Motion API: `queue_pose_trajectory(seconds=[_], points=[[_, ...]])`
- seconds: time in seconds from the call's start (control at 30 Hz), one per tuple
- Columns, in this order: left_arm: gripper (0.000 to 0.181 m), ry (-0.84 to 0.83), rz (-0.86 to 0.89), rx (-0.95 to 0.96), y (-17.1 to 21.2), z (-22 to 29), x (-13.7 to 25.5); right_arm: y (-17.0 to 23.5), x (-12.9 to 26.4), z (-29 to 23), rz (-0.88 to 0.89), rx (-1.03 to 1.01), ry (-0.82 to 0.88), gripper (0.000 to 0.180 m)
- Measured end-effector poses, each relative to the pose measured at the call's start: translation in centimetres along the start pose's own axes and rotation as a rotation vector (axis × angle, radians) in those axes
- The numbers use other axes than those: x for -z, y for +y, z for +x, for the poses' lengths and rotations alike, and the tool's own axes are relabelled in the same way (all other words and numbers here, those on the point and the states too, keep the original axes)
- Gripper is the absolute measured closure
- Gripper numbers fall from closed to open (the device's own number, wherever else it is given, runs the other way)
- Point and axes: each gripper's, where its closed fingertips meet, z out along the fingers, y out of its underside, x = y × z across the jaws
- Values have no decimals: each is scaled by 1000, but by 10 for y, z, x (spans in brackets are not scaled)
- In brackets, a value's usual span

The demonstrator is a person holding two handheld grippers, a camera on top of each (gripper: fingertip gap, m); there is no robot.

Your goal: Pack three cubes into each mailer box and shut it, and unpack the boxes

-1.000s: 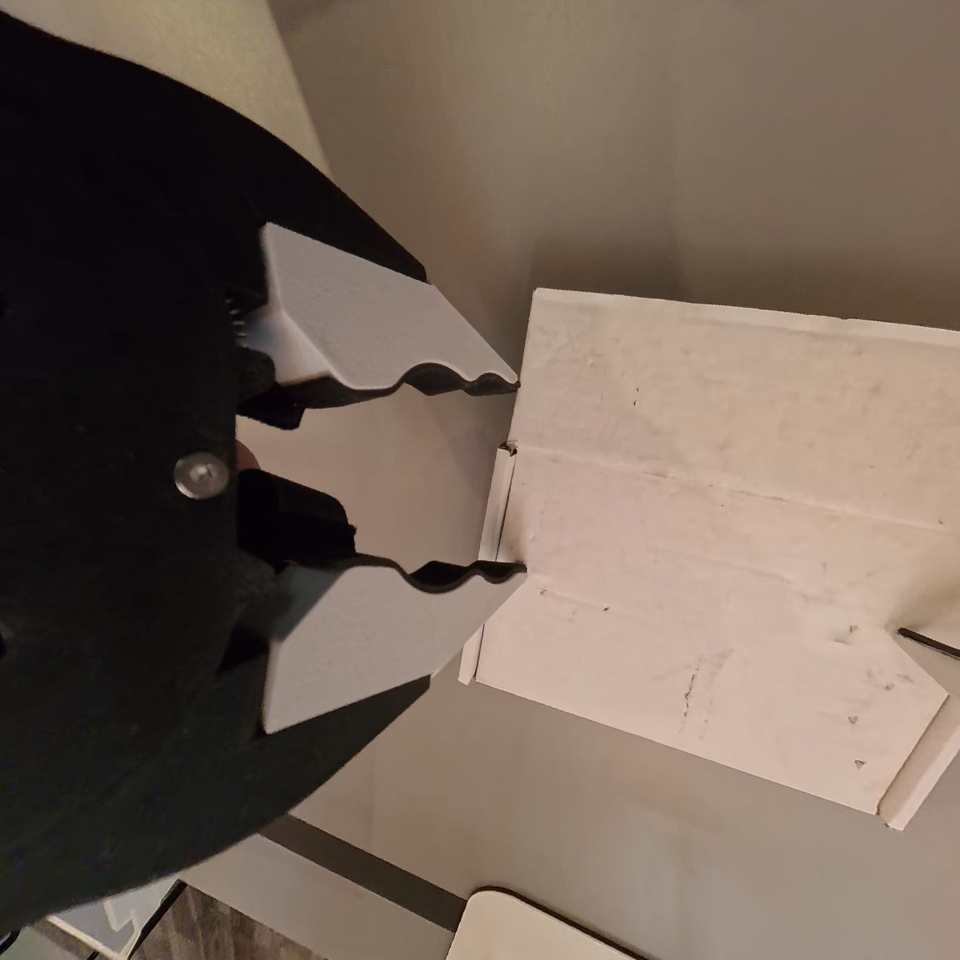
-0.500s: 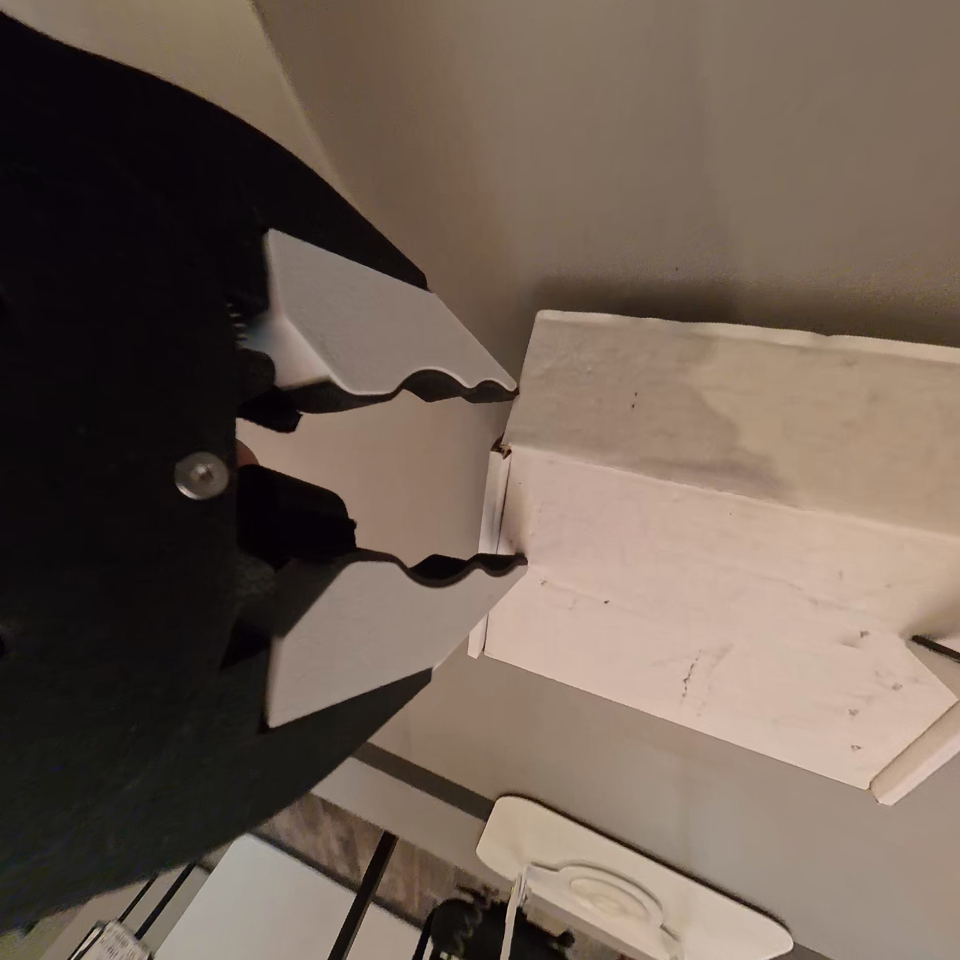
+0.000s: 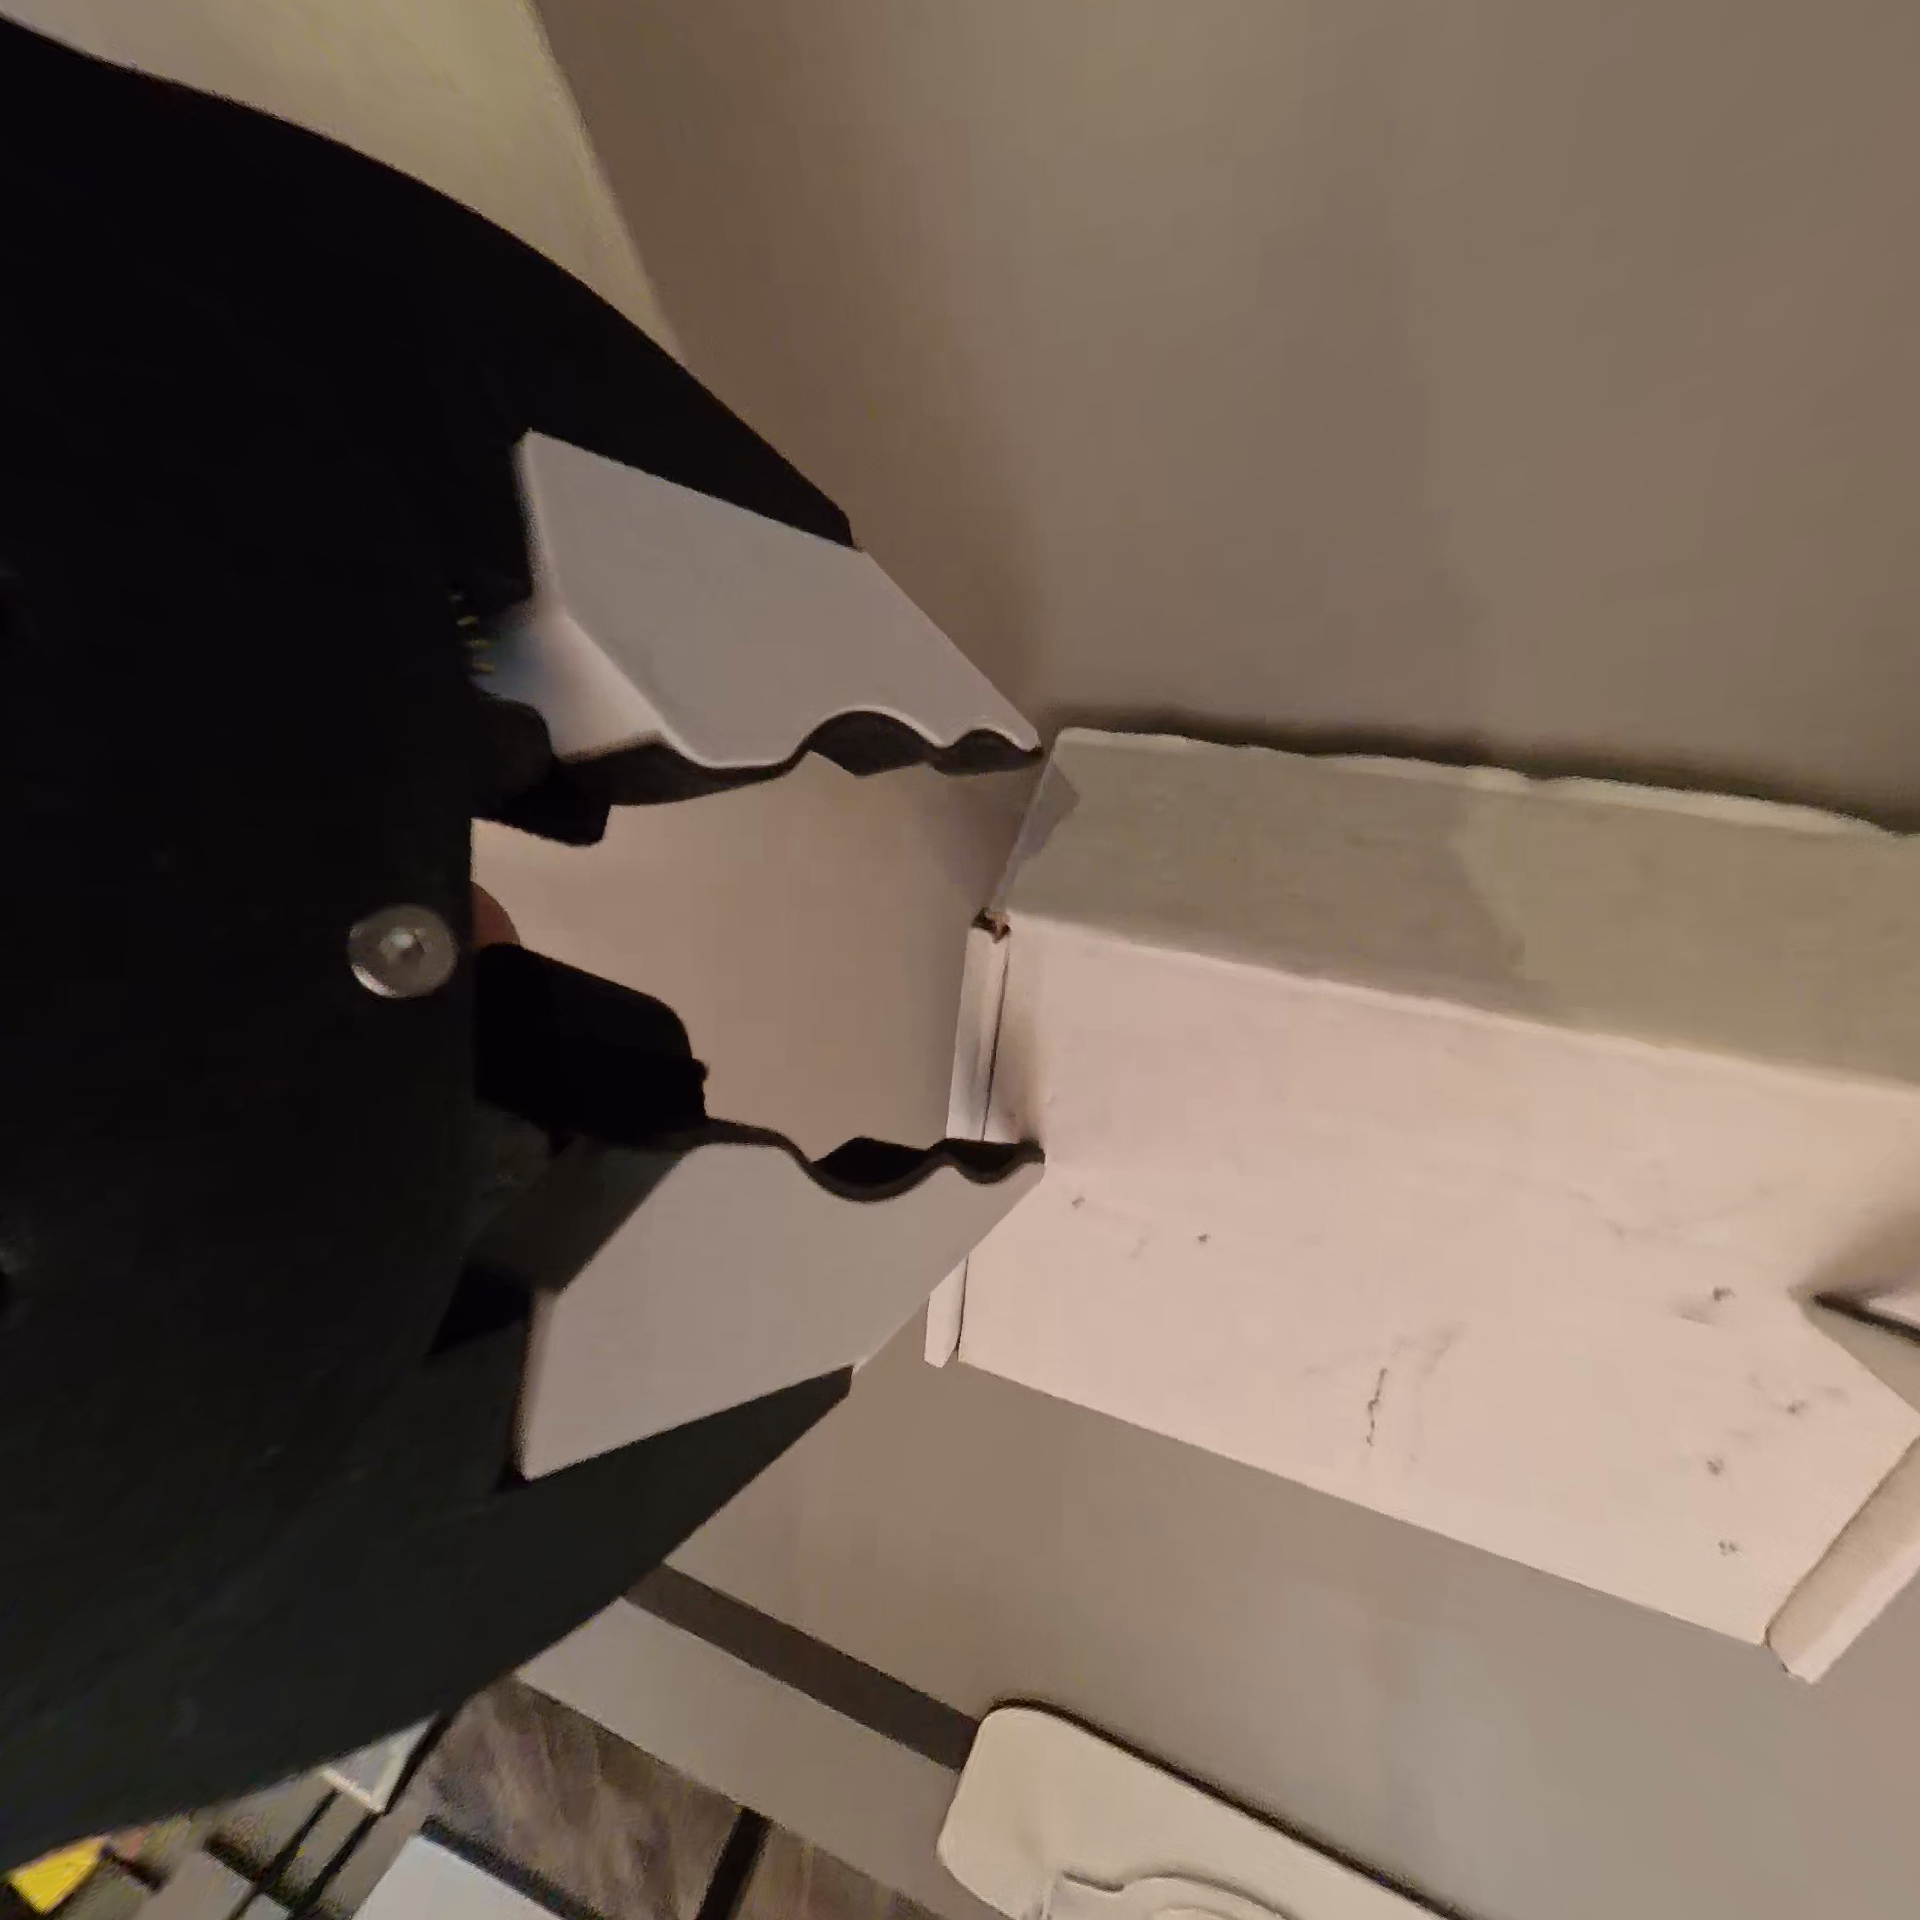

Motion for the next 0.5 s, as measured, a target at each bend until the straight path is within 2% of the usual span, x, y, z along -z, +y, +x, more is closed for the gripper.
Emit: queue_pose_trajectory(seconds=[0.07, 0.13, 0.2, 0.33, 0.5], points=[[111, -47, -4, 2, 0, -2, -2, -1, -1, 1, -5, -31, 33, 113], [121, -128, -11, 57, -2, -8, -4, -3, -3, 1, 11, -85, 71, 111], [124, -204, -40, 22, 0, -10, -6, -3, -5, 3, 10, -128, 126, 112], [136, -365, -70, -48, 0, -18, -10, 3, -9, 15, -116, -53, 287, 125], [137, -386, -27, 2, 0, -19, -10, 3, -9, 15, -88, -73, 303, 127]])
